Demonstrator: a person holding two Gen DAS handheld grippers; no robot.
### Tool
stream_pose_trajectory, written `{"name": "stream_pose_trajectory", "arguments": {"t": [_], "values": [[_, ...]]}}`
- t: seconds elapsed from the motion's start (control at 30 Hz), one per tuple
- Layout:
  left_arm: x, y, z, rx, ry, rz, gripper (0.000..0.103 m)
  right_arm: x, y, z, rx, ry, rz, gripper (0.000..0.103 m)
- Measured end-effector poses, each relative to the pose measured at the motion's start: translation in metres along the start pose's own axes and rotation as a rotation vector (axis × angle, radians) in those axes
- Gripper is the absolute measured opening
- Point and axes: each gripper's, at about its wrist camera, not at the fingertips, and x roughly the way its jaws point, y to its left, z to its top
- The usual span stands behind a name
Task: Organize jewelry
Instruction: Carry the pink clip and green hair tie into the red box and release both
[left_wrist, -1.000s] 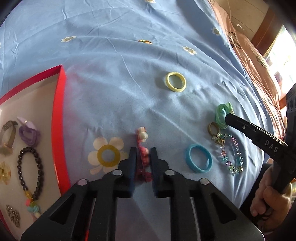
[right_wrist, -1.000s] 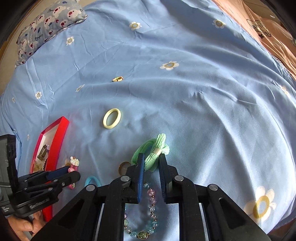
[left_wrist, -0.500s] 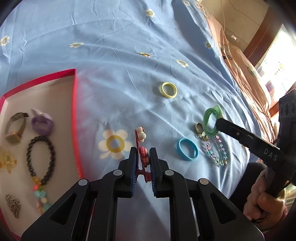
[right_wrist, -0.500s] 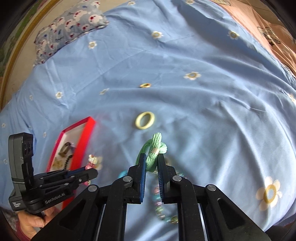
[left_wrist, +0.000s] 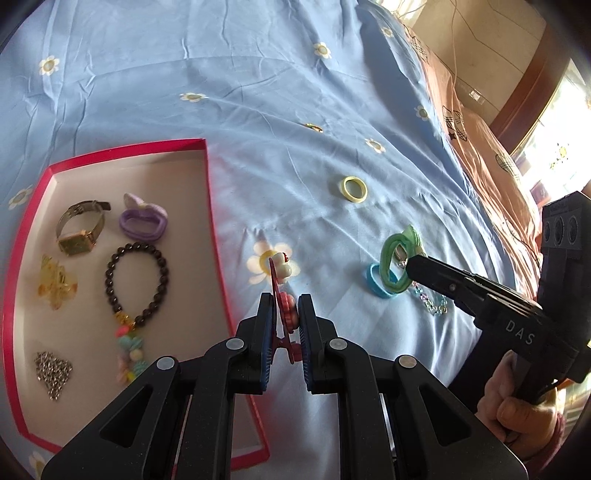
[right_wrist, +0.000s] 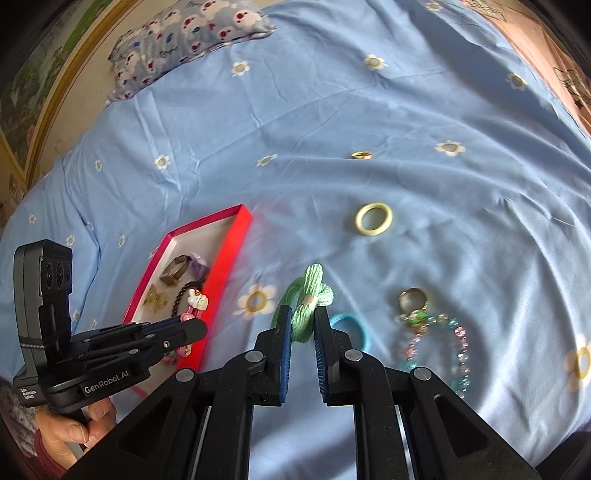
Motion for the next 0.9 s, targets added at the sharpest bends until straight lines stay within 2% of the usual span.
{"name": "stream_pose_trajectory", "arguments": {"t": [0.5, 0.9], "values": [[-0.019, 0.015, -0.013, -0.021, -0.026, 0.026, 0.012, 0.005, 0.024, -0.009, -0.037, 0.026, 0.036, 0.012], [-0.044, 0.044, -0.025, -0.086, -0.06, 0.044, 0.012, 0.016, 0.055, -0.015, -0.091, 0.058, 0.08, 0.012]]}}
